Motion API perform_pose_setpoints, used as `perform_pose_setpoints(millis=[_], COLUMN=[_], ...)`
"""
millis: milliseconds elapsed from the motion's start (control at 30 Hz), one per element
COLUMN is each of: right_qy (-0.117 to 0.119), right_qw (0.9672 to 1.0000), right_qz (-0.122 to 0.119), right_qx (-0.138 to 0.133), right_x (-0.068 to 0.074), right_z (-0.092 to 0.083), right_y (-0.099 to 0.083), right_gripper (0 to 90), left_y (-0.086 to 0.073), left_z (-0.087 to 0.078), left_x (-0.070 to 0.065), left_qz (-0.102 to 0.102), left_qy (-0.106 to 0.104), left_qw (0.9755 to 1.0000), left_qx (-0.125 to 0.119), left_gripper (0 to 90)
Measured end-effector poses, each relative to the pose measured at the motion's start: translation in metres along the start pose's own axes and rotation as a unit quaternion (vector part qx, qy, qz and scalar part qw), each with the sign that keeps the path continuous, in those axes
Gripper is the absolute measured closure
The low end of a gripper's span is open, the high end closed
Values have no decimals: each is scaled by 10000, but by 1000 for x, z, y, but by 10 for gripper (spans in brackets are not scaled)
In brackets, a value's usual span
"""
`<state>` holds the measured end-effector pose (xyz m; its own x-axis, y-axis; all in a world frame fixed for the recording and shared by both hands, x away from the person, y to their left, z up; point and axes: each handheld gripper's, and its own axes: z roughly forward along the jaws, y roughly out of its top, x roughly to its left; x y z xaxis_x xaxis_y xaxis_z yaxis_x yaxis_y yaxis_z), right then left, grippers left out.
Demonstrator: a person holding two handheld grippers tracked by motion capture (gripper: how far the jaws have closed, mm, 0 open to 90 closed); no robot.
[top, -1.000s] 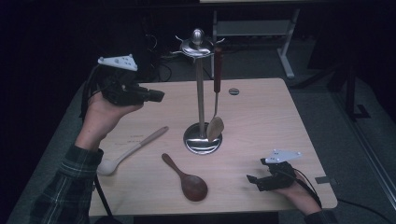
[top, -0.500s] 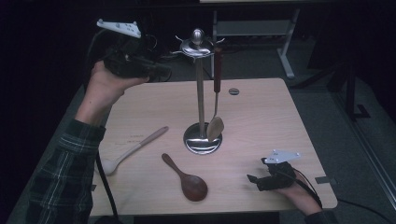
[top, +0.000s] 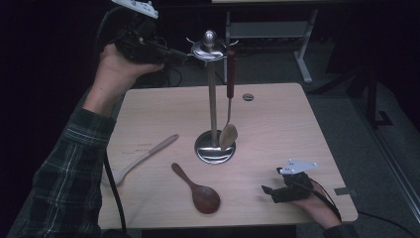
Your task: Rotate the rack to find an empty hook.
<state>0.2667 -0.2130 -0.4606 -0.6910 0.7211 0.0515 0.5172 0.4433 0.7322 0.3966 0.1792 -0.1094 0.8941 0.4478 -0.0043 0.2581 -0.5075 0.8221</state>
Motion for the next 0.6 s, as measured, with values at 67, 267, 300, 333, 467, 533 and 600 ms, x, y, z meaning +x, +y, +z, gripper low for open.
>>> perform_pose_setpoints(millis=[67, 267, 300, 333, 467, 533, 600], right_qy=[-12, -3, 1, 1, 11, 6, 4], right_qw=[10000, 10000, 10000, 10000, 10000, 10000, 10000], right_qz=[2, -14, 5, 1, 20, -3, -20], right_qx=[-1, -7, 3, -2, 0, 5, -12], right_x=[0, 0, 0, 0, 1, 1, 1], right_z=[0, 0, 0, 0, 0, 0, 0], right_y=[0, 0, 0, 0, 0, 0, 0], right_gripper=[141, 141, 141, 141, 141, 141, 141], left_y=[0, 1, 2, 2, 3, 4, 6], left_z=[1, 4, 4, 4, 6, 8, 9], left_x=[1, 8, 9, 10, 15, 19, 21], left_qz=[-4, -85, -89, -107, -147, -193, -214], left_qy=[49, 120, 132, 143, 190, 235, 286], left_qw=[10000, 9999, 9999, 9998, 9997, 9995, 9994], left_qx=[17, 13, 21, 33, 31, 24, 22], left_gripper=[899, 899, 899, 899, 899, 899, 899])
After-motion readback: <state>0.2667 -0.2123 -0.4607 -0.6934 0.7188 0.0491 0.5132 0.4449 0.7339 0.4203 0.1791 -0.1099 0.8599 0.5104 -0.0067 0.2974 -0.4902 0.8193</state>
